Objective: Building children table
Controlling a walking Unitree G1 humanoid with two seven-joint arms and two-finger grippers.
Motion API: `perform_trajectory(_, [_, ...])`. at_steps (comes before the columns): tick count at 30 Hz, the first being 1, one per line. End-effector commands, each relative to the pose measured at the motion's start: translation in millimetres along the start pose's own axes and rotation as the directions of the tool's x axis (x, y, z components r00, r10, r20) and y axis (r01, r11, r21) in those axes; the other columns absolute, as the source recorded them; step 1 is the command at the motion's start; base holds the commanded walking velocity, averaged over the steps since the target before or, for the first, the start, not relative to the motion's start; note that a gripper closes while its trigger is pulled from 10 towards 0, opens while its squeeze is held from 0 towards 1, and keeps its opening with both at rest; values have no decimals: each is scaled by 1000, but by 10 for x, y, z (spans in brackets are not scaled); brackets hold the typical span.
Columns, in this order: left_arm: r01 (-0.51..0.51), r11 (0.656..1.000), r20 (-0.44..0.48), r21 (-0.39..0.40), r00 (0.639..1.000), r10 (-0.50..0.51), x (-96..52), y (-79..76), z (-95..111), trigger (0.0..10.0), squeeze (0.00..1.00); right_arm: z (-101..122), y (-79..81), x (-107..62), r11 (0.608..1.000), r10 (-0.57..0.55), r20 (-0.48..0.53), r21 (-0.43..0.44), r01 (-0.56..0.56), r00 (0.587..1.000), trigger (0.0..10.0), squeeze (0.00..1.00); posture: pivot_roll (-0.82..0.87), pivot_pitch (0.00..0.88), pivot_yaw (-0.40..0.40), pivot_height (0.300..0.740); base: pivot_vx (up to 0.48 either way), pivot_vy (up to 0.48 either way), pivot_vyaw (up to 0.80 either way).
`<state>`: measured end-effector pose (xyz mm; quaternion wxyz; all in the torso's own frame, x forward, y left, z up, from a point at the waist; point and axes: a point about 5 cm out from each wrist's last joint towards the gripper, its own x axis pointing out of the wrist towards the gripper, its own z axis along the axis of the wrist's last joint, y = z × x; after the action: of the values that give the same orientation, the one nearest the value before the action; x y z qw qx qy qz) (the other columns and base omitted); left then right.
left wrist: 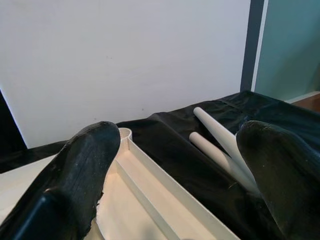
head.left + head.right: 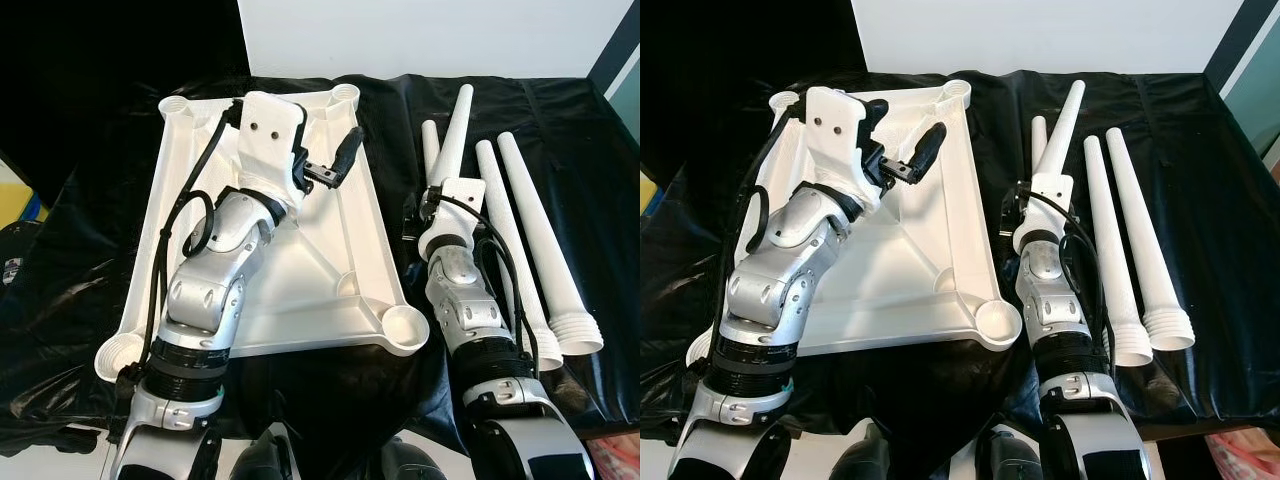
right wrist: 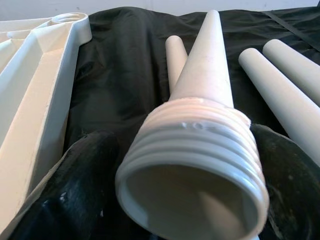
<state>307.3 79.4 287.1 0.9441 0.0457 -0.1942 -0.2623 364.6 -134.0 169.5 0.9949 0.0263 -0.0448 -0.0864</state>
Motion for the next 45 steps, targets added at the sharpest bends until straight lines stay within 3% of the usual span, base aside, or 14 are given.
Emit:
perform_trajectory(1, [49, 999, 16, -2, 999, -49, 15, -21, 28, 10000, 0, -49, -4, 2, 1000, -16, -24, 23, 16, 1000, 3725, 0, 61, 115, 1, 740, 0, 0, 0])
perform_trajectory(2, [49, 999, 17, -1, 999, -49, 15, -22, 30, 10000, 0, -48, -3, 7, 1000, -22, -18, 22, 22, 1000, 0, 0, 62, 114, 2, 740, 0, 0, 0])
perform_trajectory(13, [51, 999, 18, 3, 999, -51, 24, -16, 24, 10000, 0, 25, 8, -9, 1000, -22, 76, -18, 23, 997, 0, 0, 59, 107, 0, 740, 0, 0, 0])
perform_trajectory(14, [50, 999, 18, 4, 999, -50, 24, -15, 18, 10000, 0, 47, 0, -27, 1000, -23, 99, -12, 24, 995, 2706, 0, 59, 107, 0, 740, 0, 0, 0])
perform_trajectory(16, [50, 999, 18, 4, 999, -50, 24, -15, 18, 10000, 0, 47, 0, -27, 1000, -23, 99, -12, 24, 995, 2706, 0, 59, 107, 0, 740, 0, 0, 0])
perform_trajectory(17, [50, 999, 17, 3, 999, -50, 26, -15, 7, 10000, 0, 74, -12, -48, 1000, -9, 133, -9, 10, 991, 10000, 0, 48, 97, -7, 740, 0, 0, 0])
perform_trajectory(22, [56, 997, 18, -48, 998, -55, 41, -11, -40, 10000, 0, 226, -69, -185, 999, 46, 292, 0, -48, 955, 10000, 0, 36, 88, -9, 740, 0, 0, 0])
perform_trajectory(31, [107, 992, 13, -69, 994, -106, 141, 1, -66, 10000, 0, 244, -188, -333, 998, 66, 326, -10, -67, 943, 10000, 0, -13, 86, 19, 740, 0, 0, 0])
perform_trajectory(36, [138, 982, 15, -131, 990, -138, 211, 37, -72, 10000, 0, 319, -123, -470, 986, 166, 410, -77, -147, 897, 10000, 0, -32, 93, 37, 740, 0, 0, 0])
perform_trajectory(37, [214, 952, 28, -220, 977, -213, 266, 8, -66, 10000, 0, 379, 7, -593, 956, 292, 462, -149, -251, 838, 10000, 0, -44, 101, 48, 740, 0, 0, 0])
perform_trajectory(39, [214, 952, 28, -220, 977, -213, 266, 8, -66, 10000, 0, 379, 7, -593, 956, 292, 462, -149, -251, 838, 10000, 0, -44, 101, 48, 740, 0, 0, 0])
perform_trajectory(42, [317, 880, 54, -353, 946, -319, 308, -78, -65, 10000, 0, 401, 96, -687, 923, 385, 471, -201, -329, 794, 10000, 0, -44, 106, 51, 740, 0, 0, 0])
perform_trajectory(44, [317, 880, 54, -353, 946, -319, 308, -78, -65, 10000, 0, 401, 96, -687, 923, 385, 471, -201, -329, 794, 10000, 0, -44, 106, 51, 740, 0, 0, 0])
perform_trajectory(45, [364, 829, 74, -424, 927, -369, 306, -130, -72, 10000, 0, 396, 112, -705, 913, 408, 465, -207, -351, 786, 10000, 0, -42, 107, 53, 740, 0, 0, 0])
